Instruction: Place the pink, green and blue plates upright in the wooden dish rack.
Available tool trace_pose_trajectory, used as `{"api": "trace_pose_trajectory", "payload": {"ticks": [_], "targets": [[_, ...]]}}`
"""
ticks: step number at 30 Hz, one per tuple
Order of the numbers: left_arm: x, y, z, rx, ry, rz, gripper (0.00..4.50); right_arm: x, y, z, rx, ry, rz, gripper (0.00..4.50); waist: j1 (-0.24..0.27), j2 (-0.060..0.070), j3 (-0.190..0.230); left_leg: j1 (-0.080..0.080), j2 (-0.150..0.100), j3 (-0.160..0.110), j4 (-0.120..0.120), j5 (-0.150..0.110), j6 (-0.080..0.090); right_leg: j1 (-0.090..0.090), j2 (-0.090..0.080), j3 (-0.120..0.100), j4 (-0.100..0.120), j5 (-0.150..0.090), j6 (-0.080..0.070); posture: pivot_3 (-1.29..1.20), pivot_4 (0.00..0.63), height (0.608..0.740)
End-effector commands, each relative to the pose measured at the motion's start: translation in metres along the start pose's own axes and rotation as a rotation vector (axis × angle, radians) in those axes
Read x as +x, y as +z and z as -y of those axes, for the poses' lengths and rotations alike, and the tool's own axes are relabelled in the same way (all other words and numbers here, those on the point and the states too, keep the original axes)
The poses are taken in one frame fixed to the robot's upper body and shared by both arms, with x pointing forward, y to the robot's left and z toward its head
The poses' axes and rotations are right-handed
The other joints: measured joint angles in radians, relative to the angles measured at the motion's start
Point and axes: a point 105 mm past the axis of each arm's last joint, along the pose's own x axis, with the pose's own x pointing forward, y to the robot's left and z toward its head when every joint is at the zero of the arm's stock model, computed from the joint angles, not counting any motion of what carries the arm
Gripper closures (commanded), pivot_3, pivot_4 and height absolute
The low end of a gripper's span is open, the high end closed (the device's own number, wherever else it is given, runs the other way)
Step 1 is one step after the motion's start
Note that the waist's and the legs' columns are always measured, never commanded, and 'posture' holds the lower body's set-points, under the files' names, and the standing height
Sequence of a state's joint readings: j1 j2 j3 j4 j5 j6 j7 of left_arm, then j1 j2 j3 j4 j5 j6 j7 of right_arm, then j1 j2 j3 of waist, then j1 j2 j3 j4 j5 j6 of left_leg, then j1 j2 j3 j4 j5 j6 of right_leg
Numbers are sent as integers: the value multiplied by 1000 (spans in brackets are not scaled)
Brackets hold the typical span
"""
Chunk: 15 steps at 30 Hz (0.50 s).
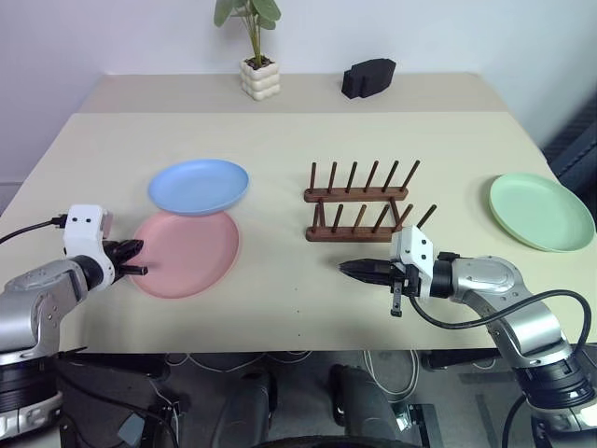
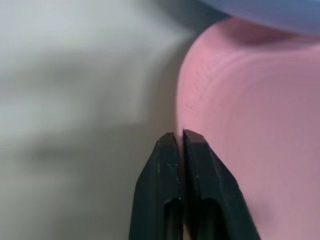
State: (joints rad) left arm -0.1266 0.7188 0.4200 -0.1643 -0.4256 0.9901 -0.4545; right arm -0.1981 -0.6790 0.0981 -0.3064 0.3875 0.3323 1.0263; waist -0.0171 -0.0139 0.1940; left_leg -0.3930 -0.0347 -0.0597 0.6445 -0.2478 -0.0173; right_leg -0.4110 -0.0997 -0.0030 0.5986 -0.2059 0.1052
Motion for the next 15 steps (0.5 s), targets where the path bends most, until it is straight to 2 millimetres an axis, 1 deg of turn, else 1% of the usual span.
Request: {"api": "trace_pose_trajectory", "payload": {"ticks": [1,4,8,10,13,15], "targets": [[-14,-9,-4,47,4,-31,4452,-1,13,3,-37,1,39,4500,1,0,0,0,0,0,0,-1,-1,0,0,0,0,0,0,0,150,736],[-27,-15,4,120,-52,-29,4452,0,13,3,-38,19,36,4500,1,0,0,0,0,0,-1,-1,-1,-1,0,0,-1,0,0,0,150,736],[-43,-15,25,215,-168,12,4452,1,15,5,-53,37,30,4500,5,0,0,-1,0,1,-1,-2,-2,-1,-2,0,-2,0,0,0,150,736],[-49,-9,35,254,-206,80,4452,1,18,6,-73,45,26,4500,9,0,0,-1,0,1,-1,-3,-4,-1,-3,0,-3,0,-1,0,150,736],[-54,-1,45,247,-257,148,4452,1,28,10,-105,51,33,4500,11,0,0,-3,0,0,-1,-3,-4,-2,-4,0,-4,0,-1,0,150,736],[-56,10,52,230,-281,218,4452,0,37,13,-113,55,46,4500,9,0,0,-5,0,0,-1,-3,-4,-3,-4,0,-4,0,-1,0,150,736]]}}
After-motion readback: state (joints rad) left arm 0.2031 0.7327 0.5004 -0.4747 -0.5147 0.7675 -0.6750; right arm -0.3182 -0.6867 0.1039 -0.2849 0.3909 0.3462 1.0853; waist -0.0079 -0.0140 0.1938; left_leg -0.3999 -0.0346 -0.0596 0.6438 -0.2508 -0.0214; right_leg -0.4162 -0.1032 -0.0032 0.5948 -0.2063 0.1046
